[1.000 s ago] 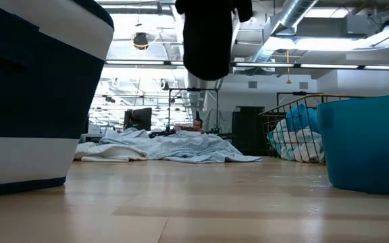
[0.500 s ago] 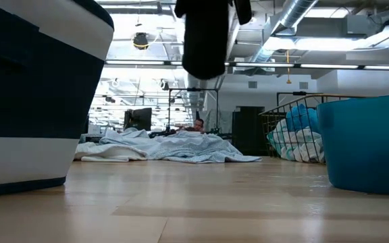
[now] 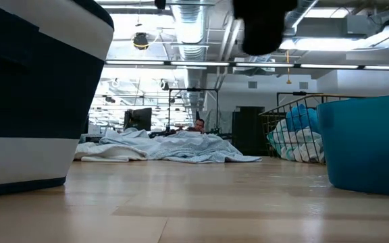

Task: Pick & Place Cloths
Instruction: Put the black sock into the blue bin

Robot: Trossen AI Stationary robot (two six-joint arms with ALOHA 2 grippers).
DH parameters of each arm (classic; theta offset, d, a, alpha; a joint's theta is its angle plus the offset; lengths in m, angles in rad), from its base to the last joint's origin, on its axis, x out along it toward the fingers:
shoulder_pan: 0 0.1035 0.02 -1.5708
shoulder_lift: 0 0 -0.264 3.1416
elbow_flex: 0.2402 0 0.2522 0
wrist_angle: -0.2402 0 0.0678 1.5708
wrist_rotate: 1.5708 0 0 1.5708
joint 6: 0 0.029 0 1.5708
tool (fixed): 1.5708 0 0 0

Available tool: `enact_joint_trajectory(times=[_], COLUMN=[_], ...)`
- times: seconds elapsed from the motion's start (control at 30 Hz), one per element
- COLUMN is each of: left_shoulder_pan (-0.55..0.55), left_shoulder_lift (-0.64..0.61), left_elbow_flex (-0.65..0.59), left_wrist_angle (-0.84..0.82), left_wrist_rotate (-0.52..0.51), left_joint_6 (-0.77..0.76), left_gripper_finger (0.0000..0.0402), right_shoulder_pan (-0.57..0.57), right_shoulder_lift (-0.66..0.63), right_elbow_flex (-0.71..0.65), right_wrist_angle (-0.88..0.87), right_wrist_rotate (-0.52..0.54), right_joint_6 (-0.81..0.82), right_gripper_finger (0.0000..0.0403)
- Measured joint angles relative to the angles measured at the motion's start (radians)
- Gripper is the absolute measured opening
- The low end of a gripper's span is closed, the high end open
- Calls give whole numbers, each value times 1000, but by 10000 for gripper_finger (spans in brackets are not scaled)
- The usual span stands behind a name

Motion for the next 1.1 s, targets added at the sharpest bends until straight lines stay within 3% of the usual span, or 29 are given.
enact_joint_trajectory(times=[0.17,0.3,0.53,0.7,0.9,1.1], left_shoulder_pan=[-15,-17,-16,-16,-16,-16], left_shoulder_lift=[0,0,0,0,0,0], left_elbow_flex=[0,0,0,0,0,0], left_wrist_angle=[-39,-62,-68,-68,-67,-68], left_wrist_rotate=[10,10,9,9,9,9], left_joint_6=[-42,-41,-41,-43,-45,-87], left_gripper_finger=[206,209,199,195,195,195], right_shoulder_pan=[121,271,529,617,686,742], right_shoulder_lift=[-78,-84,2,96,182,247], right_elbow_flex=[0,0,0,0,-1,-85], right_wrist_angle=[-266,-492,-799,-1043,-1175,-1106], right_wrist_rotate=[68,126,219,236,215,177], right_joint_6=[141,364,770,1012,1099,1163], right_gripper_finger=[1,1,0,0,0,0])
